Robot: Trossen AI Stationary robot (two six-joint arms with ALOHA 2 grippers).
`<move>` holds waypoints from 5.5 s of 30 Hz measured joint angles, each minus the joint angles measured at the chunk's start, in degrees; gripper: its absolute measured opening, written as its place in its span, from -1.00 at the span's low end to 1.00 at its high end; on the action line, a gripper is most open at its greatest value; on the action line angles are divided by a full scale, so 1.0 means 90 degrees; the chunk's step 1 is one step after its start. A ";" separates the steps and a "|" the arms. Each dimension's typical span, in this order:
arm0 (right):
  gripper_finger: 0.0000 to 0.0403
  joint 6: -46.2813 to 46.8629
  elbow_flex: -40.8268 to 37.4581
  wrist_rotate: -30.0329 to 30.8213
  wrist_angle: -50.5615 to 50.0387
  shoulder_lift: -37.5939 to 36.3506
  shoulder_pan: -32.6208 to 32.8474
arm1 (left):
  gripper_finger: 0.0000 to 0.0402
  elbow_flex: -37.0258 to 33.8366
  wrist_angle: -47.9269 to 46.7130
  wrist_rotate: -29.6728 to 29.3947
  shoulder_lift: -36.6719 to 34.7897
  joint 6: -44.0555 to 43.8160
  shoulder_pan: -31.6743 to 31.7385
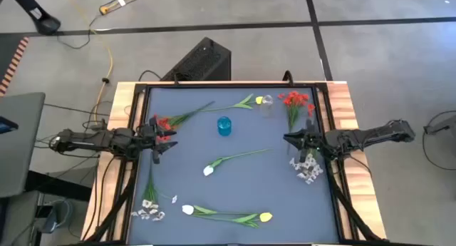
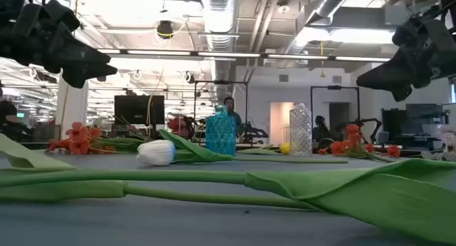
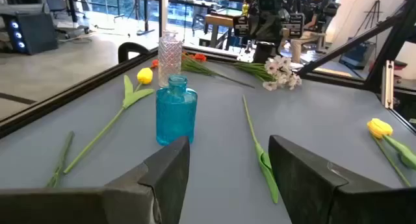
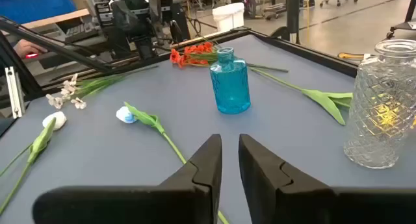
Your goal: Sort flowers into vase by color
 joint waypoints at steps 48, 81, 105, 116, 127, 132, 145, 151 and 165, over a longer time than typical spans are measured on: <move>-0.59 0.0000 -0.0001 0.0000 0.0000 -0.0002 -0.0001 | -0.01 0.0000 0.0001 0.0000 0.0000 0.0000 0.0001; -0.59 -0.0603 -0.0019 0.0005 0.0170 -0.0001 -0.0080 | -0.01 -0.0034 0.0760 -0.0546 0.0000 -0.1996 0.0000; -0.59 -0.2356 -0.0009 -0.0209 0.0928 0.0005 -0.0080 | -0.01 0.1544 0.1809 -0.0488 0.3791 -0.2237 -0.0002; -0.59 -0.2333 -0.0009 -0.0397 0.0958 0.0005 -0.0073 | -0.01 0.3864 0.1677 -0.0054 0.7060 -0.0535 0.0000; -0.59 -0.2124 -0.0002 -0.0689 0.1439 0.0840 -0.0073 | -0.01 0.5342 0.2131 0.0132 1.0069 0.0295 0.0002; -0.59 -0.2171 0.0005 -0.0692 0.1990 0.1358 -0.0073 | -0.01 0.6062 0.1535 0.0130 1.1046 0.0401 0.0056; -0.59 -0.2195 0.0008 -0.0692 0.2358 0.1804 -0.0073 | -0.01 0.7298 0.0072 0.0605 1.2391 0.0391 0.0308; -0.59 -0.2288 0.0008 -0.0692 0.2348 0.1807 -0.0073 | -0.01 0.7298 -0.0089 0.0977 1.2720 0.0170 0.0316; -0.59 -0.2339 0.0297 -0.1073 0.2536 0.2726 -0.0066 | -0.94 0.7303 -0.0581 0.0958 1.2730 0.0221 0.0343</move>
